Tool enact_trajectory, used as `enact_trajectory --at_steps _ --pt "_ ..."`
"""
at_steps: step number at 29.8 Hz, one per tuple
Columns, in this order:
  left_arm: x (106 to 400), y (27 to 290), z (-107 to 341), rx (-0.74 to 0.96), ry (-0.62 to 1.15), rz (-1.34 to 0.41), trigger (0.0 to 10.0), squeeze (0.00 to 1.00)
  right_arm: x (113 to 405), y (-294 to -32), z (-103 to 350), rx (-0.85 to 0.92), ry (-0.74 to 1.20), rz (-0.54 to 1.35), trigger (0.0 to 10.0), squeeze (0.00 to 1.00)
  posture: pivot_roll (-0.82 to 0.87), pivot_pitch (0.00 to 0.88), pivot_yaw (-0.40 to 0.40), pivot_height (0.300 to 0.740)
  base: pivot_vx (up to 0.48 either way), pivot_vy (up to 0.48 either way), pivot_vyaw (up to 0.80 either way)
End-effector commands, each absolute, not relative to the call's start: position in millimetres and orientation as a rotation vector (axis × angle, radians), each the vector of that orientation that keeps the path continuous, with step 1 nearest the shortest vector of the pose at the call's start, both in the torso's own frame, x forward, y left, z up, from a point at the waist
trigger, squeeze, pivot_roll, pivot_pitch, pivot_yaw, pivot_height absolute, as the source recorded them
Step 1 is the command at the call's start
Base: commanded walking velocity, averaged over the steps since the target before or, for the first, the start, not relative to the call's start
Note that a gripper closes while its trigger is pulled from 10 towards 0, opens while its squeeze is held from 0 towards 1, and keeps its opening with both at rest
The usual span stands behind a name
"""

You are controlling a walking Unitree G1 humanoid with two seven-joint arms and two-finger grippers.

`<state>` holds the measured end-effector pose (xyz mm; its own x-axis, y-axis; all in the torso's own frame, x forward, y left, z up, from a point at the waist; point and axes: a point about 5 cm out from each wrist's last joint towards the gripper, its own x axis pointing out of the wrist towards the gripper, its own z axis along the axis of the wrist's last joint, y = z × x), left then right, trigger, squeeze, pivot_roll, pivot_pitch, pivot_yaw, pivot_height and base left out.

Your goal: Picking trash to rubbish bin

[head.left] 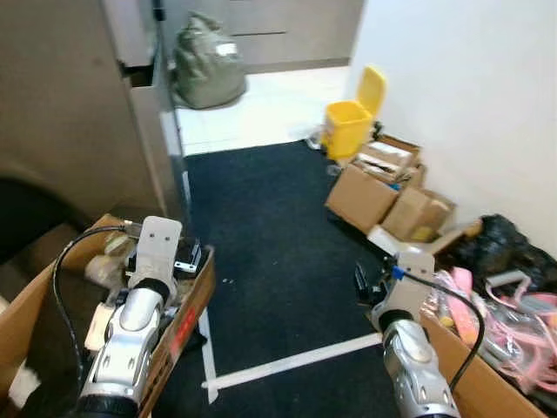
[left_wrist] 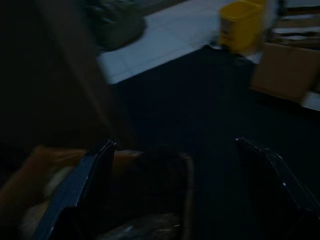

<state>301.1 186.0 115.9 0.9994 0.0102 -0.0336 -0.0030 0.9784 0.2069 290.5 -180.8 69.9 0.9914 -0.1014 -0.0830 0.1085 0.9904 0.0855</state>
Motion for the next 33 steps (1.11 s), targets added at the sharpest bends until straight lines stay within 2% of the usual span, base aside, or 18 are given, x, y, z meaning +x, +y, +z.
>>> enact_trajectory --at_steps 1,33 --pt "298.7 187.4 110.8 0.220 0.053 -0.001 10.0 0.00 286.9 -181.9 64.6 0.089 0.102 -0.117 10.0 0.00 -0.03 0.084 0.001 0.740 0.000 0.000 -0.80" --pt "299.4 193.1 110.3 0.224 0.066 0.008 10.0 0.00 287.4 -174.5 59.8 0.108 0.122 -0.119 10.0 0.00 -0.01 0.078 0.018 0.740 0.000 0.000 -0.80"
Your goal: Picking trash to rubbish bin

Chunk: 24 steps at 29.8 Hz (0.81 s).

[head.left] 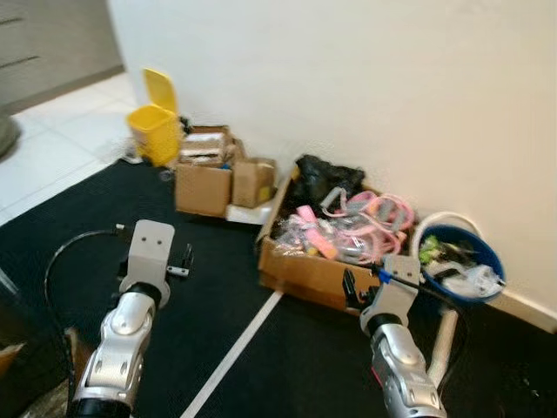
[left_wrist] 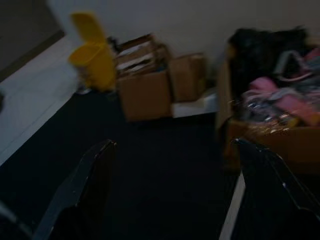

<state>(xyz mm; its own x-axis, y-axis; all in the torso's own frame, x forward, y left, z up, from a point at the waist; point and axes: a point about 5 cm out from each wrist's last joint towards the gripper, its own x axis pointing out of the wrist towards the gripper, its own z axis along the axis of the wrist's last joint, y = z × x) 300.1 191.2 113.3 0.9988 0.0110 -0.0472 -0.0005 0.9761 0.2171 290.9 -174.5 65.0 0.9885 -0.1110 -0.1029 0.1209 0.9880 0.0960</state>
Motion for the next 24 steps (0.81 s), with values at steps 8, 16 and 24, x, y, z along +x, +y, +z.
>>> enact_trajectory --at_steps 8,16,24 --pt "299.0 193.3 111.0 0.223 0.063 0.012 10.0 0.00 288.0 -172.8 60.1 0.117 0.121 -0.118 10.0 0.00 -0.01 0.081 0.018 0.740 0.000 0.000 -0.80" --pt "299.0 192.2 111.2 0.220 0.064 0.010 10.0 0.00 288.8 -173.4 61.4 0.110 0.115 -0.116 10.0 0.00 -0.01 0.081 0.018 0.740 0.000 0.000 -0.80" --pt "299.6 192.2 111.4 0.217 0.064 0.014 10.0 0.00 289.6 -173.4 62.4 0.106 0.108 -0.115 10.0 0.00 -0.01 0.088 0.017 0.740 0.000 0.000 -0.80"
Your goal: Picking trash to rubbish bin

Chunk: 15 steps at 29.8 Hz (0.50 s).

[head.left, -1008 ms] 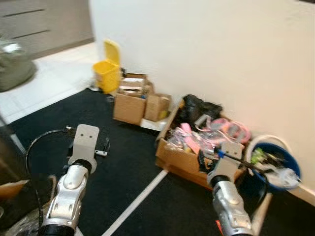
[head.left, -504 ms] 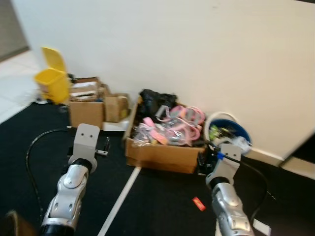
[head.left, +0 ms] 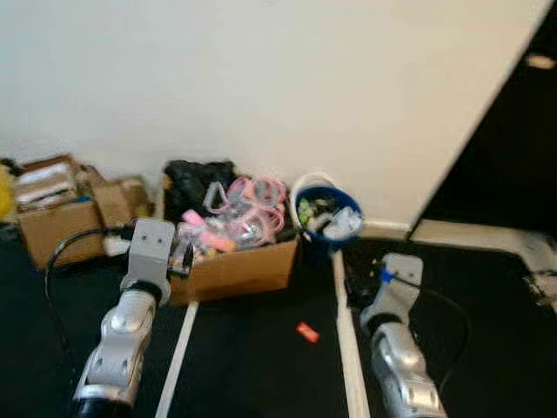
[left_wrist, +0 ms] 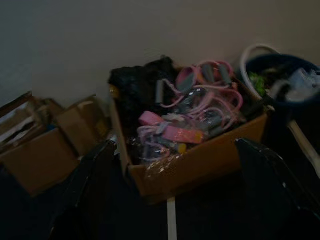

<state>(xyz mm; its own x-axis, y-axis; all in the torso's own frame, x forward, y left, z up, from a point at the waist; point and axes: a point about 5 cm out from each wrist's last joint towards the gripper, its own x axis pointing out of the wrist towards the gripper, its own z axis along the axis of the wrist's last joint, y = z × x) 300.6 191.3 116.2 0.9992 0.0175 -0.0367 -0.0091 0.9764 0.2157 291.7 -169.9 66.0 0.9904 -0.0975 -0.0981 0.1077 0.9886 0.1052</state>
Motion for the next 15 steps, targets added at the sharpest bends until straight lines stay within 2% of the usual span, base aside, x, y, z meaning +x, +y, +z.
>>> enact_trajectory --at_steps 1,15 --pt "299.7 192.2 111.5 0.217 0.064 0.013 10.0 0.00 289.8 -173.3 62.6 0.107 0.108 -0.116 10.0 0.00 -0.01 0.089 0.017 0.740 0.000 0.000 -0.80" --pt "300.4 190.5 112.1 0.212 0.064 0.006 10.0 0.00 289.9 -174.1 62.7 0.118 0.113 -0.120 10.0 0.00 -0.02 0.089 0.020 0.740 0.000 0.000 -0.80"
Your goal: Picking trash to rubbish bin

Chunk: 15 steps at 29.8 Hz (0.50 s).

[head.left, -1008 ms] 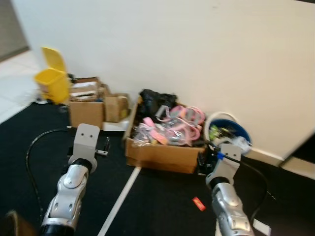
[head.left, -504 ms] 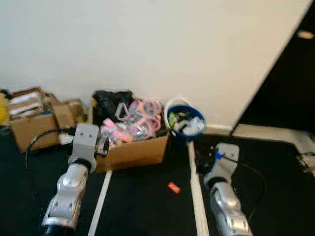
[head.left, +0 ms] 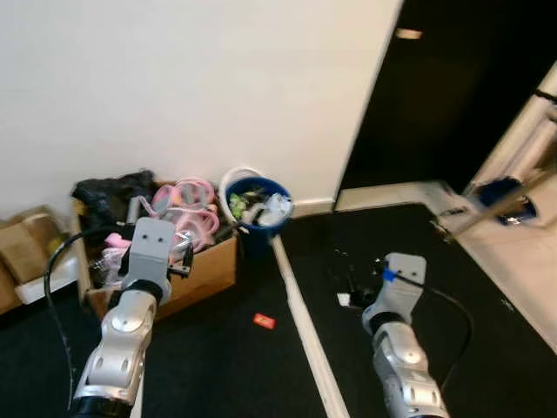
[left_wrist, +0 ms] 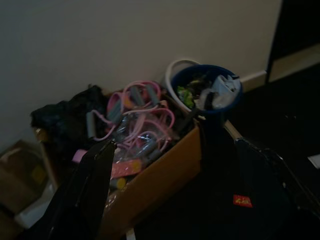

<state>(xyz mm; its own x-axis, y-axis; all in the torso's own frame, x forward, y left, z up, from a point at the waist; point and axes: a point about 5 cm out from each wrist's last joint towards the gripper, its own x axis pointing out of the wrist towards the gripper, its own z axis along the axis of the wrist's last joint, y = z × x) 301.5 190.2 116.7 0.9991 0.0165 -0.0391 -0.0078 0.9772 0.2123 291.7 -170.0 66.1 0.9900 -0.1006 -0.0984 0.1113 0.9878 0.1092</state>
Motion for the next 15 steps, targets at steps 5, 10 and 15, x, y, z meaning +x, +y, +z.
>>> enact_trajectory --at_steps 5,10,15 --pt "300.5 190.2 112.2 0.213 0.063 0.004 10.0 0.00 289.7 -174.9 62.7 0.112 0.111 -0.121 10.0 0.00 -0.02 0.089 0.020 0.740 0.000 0.000 -0.80" --pt "300.3 190.2 112.1 0.211 0.064 0.005 10.0 0.00 289.8 -175.2 62.6 0.113 0.111 -0.123 10.0 0.00 -0.02 0.091 0.020 0.740 0.000 0.000 -0.80" --pt "300.3 190.4 112.3 0.211 0.064 0.002 10.0 0.00 290.5 -174.5 63.1 0.114 0.110 -0.122 10.0 0.00 -0.02 0.091 0.021 0.740 0.000 0.000 -0.80"
